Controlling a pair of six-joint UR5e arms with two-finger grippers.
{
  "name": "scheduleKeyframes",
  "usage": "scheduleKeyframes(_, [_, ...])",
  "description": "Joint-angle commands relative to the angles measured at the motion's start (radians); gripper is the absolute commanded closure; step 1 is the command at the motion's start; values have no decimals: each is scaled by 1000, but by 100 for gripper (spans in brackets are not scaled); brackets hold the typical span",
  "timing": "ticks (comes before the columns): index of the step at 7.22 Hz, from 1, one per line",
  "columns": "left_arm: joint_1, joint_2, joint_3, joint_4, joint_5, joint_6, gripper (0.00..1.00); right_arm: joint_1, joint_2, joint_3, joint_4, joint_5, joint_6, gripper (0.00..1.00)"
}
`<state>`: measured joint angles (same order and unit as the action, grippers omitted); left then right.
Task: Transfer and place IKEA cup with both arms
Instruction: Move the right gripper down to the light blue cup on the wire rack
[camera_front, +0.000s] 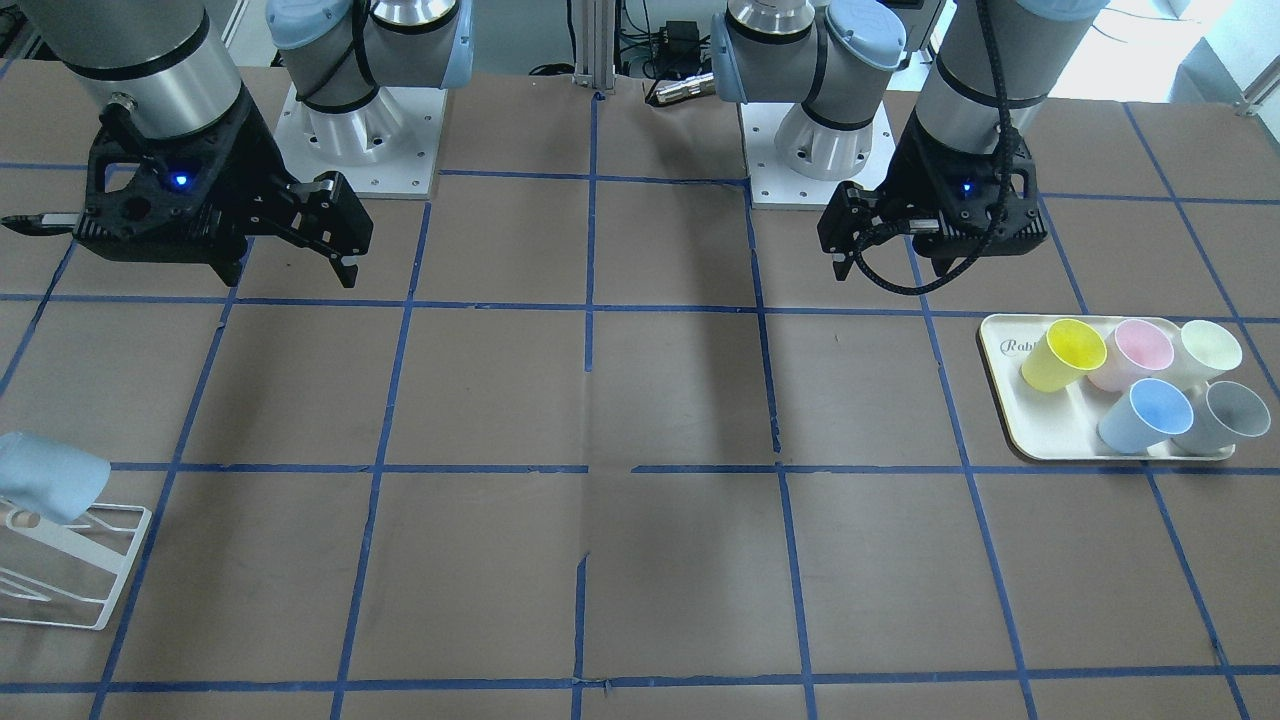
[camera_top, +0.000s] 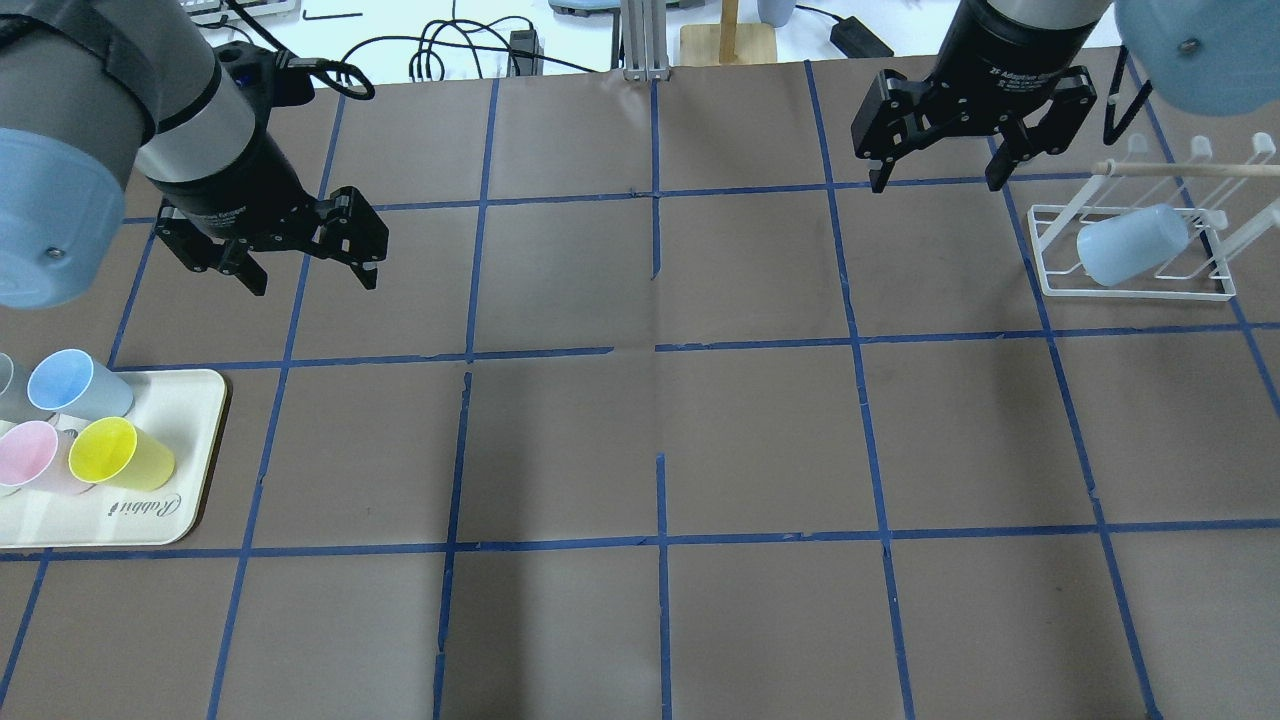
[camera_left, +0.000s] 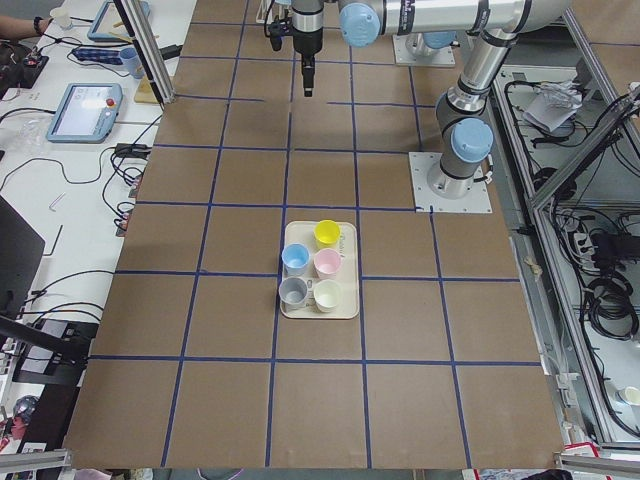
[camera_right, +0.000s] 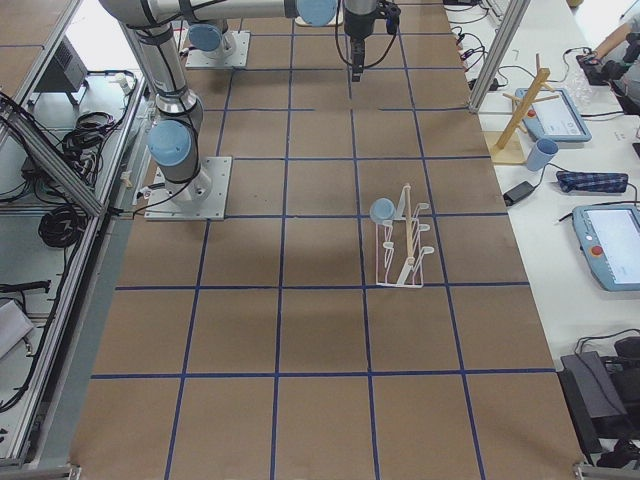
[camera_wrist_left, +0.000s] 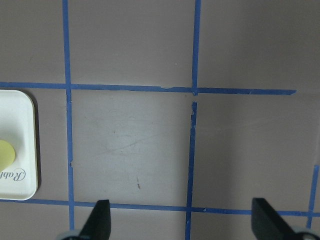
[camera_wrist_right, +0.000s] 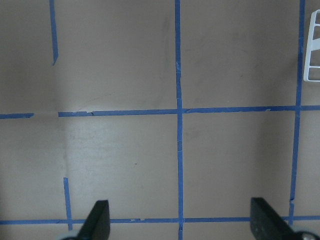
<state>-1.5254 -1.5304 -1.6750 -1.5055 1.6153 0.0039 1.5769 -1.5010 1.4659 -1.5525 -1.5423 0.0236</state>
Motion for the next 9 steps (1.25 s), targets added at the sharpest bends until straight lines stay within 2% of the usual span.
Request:
scheduleKeyframes(1, [-1,1,0,1,-3,-1,0,-2,1,1,-1,1,-2,0])
scheduleKeyframes(3, [-2,1,1,1,-6,-1,0,-41,4,2,2,1,-54,0])
scheduleKeyframes(4, [-2,1,1,2,-6,-1,0,-101,2,2,6,4,-124,0])
scheduleKeyframes(8, [-4,6,0,-1,5,1,0,-386,10,34,-18,19,-654,0])
scheduleKeyframes(9, [-2,4,0,1,3,1,0,-444,24,66,-65,39,-757,0])
